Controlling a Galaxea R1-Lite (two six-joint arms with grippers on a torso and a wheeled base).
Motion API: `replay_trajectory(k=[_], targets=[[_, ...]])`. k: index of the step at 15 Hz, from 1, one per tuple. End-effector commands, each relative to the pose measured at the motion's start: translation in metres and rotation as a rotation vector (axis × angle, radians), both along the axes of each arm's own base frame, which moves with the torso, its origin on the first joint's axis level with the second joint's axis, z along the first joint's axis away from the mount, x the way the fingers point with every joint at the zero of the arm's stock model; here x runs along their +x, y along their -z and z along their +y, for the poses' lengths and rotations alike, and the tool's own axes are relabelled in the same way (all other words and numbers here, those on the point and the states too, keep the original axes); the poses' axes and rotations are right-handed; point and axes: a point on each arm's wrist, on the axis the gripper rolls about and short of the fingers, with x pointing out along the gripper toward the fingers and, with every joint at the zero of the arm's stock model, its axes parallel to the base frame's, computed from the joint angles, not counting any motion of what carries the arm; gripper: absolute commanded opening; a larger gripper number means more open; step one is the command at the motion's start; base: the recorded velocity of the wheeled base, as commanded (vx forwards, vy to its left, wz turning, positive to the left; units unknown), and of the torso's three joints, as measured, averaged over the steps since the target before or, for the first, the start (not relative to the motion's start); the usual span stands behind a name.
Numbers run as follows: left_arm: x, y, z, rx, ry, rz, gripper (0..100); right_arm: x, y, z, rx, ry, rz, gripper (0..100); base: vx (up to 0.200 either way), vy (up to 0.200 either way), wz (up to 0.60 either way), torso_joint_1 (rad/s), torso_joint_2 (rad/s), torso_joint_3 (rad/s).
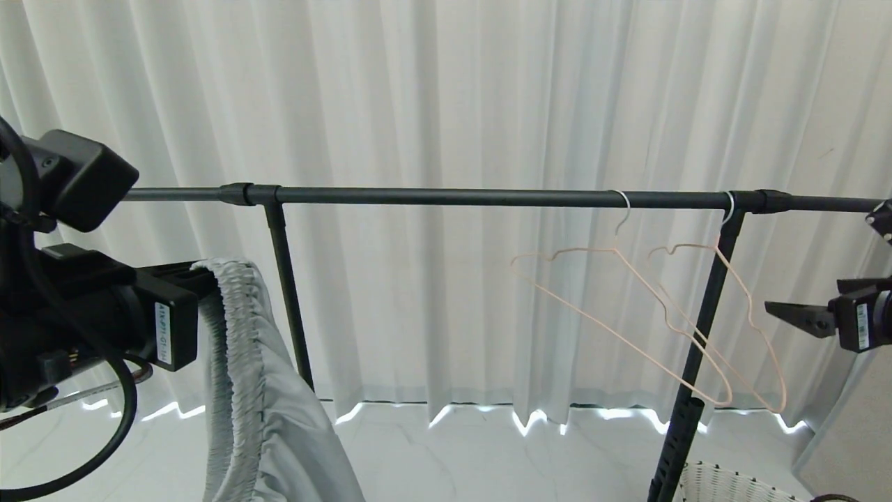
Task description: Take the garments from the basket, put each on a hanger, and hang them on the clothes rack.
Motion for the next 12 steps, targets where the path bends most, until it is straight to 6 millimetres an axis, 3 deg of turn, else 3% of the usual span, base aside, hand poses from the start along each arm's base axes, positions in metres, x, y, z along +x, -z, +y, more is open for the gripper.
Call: replay_trajectory(k=[1, 3, 8, 12], targets=[[-0.001, 0.004, 0.0, 0.005, 0.0, 0.013, 0, 0.005, -0.004, 0.004, 0.022, -0.008, 0.057, 100, 0.0, 0.0, 0.0, 0.0, 0.0, 0.0], [-0.001, 0.006, 0.0, 0.006, 0.006, 0.019, 0, 0.009, -0.008, 0.012, 0.012, 0.016, 0.137, 100, 0.0, 0.0, 0.0, 0.0, 0.0, 0.0], [-0.004, 0.013, 0.001, 0.006, 0.013, 0.04, 0, 0.045, 0.005, 0.05, 0.009, 0.174, 0.218, 100, 0.0, 0.0, 0.0, 0.0, 0.0, 0.0], [-0.007, 0.014, 0.004, 0.002, 0.005, 0.038, 0, 0.06, 0.018, 0.054, 0.024, 0.196, 0.267, 100, 0.0, 0.0, 0.0, 0.0, 0.0, 0.0]])
